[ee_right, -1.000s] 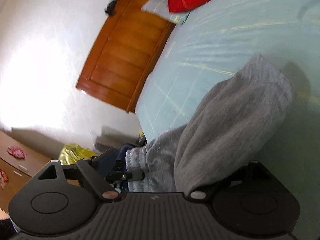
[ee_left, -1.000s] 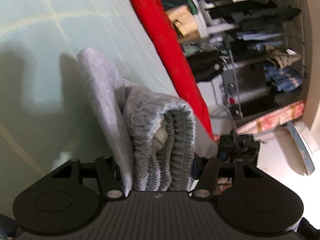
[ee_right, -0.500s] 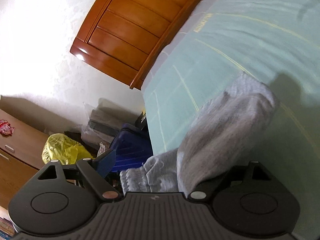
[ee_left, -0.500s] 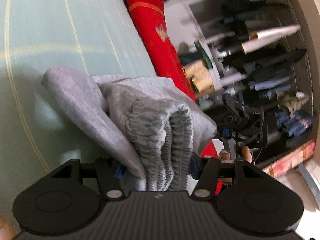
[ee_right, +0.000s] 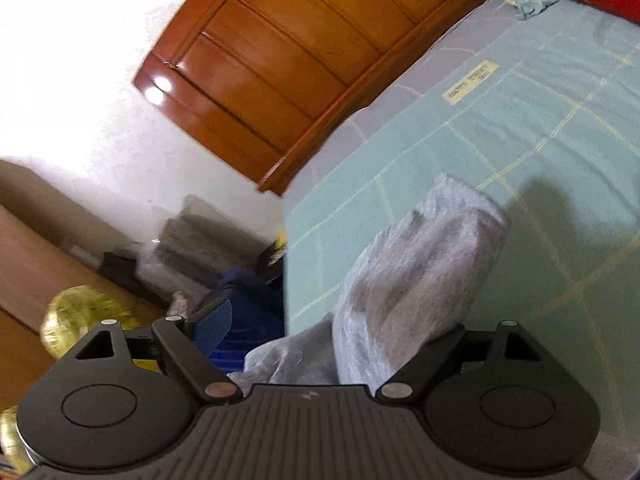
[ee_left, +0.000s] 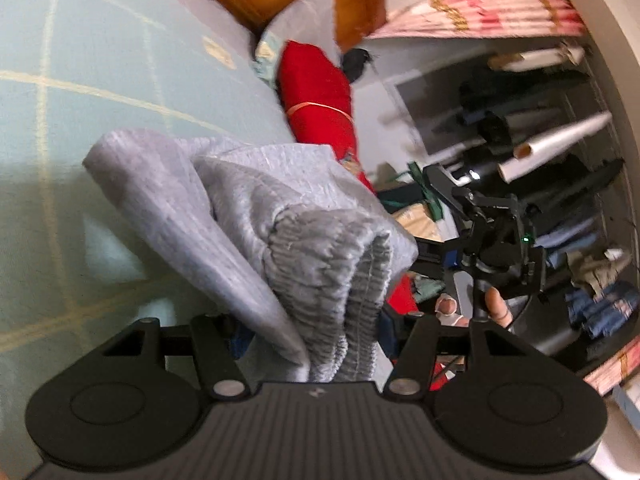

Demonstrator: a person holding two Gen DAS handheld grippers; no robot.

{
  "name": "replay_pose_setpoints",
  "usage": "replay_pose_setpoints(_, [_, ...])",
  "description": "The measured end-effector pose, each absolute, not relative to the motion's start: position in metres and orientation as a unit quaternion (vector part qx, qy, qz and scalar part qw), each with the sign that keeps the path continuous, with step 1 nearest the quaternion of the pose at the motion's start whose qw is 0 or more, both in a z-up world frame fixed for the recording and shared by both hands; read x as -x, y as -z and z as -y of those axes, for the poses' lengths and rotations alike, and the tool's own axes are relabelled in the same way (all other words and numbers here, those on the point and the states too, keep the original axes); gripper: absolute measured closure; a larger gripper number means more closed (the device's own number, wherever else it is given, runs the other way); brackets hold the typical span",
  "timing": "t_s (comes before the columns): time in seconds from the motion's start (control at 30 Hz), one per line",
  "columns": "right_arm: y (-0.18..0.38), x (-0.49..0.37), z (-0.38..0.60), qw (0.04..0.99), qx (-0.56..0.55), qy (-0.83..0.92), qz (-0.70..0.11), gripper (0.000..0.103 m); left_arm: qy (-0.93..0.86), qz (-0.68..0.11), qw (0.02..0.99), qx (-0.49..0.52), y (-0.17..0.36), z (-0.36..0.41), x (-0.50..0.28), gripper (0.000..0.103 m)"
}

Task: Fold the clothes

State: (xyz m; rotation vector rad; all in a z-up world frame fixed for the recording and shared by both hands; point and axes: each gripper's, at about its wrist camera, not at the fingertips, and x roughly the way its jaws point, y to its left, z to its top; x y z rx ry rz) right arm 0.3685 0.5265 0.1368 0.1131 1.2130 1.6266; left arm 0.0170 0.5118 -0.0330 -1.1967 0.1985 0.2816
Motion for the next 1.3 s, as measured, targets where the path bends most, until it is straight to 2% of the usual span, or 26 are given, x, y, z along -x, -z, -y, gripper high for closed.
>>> replay_pose_setpoints(0.23, [-0.112,-0.375,-0.529,0.626,0.057,-0.618,-0.471,0.015,-0.207,-0.125,0.812,0.531,0.045,-0.502,0.045,0.045])
replay_pose_setpoints(0.33, [-0.118,-0.376,-0.508,0.675,0.101,-0.595,-0.424,0.015,-0.228,-0.133,0.839,0.475,0.016,-0.493,0.052,0.044])
replay_pose_setpoints(0.4, [-0.128,-0.373,-0.493,0.704,0.119,-0.585,-0.385,0.015,-0.219,-0.130,0.865,0.432,-0.008,-0.488,0.045,0.038])
replay_pose_setpoints(0.5, [-0.142,-0.355,-0.476,0.698,0.116,-0.610,-0.357,0.015,-0.197,-0.126,0.895,0.380,-0.029,-0.486,0.019,0.034])
replay_pose_setpoints(0.63, [-0.124,-0.323,-0.467,0.625,0.117,-0.667,-0.389,0.014,-0.183,-0.159,0.888,0.392,-0.008,-0.497,-0.031,0.034])
replay_pose_setpoints(0.7, [-0.103,-0.316,-0.462,0.604,0.117,-0.669,-0.417,0.014,-0.197,-0.194,0.867,0.415,0.021,-0.503,-0.040,0.034])
replay_pose_setpoints(0.8, [-0.068,-0.317,-0.450,0.594,0.126,-0.648,-0.460,0.014,-0.200,-0.191,0.871,0.405,0.046,-0.495,-0.026,0.039])
replay_pose_setpoints(0.87, [-0.052,-0.325,-0.437,0.599,0.132,-0.629,-0.477,0.014,-0.197,-0.199,0.869,0.408,0.041,-0.492,-0.018,0.038])
replay_pose_setpoints(0.97, [-0.061,-0.338,-0.417,0.604,0.091,-0.634,-0.475,0.014,-0.202,-0.206,0.872,0.395,0.021,-0.490,-0.018,0.035])
replay_pose_setpoints(1.13, [-0.087,-0.347,-0.423,0.625,0.035,-0.661,-0.415,0.006,-0.196,-0.216,0.876,0.385,0.015,-0.487,-0.033,0.031])
replay_pose_setpoints(1.23, [-0.071,-0.344,-0.443,0.617,0.026,-0.659,-0.430,0.006,-0.204,-0.239,0.865,0.391,0.028,-0.488,-0.037,0.031])
replay_pose_setpoints(1.3, [-0.053,-0.343,-0.450,0.621,0.068,-0.624,-0.468,0.007,-0.202,-0.242,0.867,0.386,0.025,-0.487,-0.037,0.030])
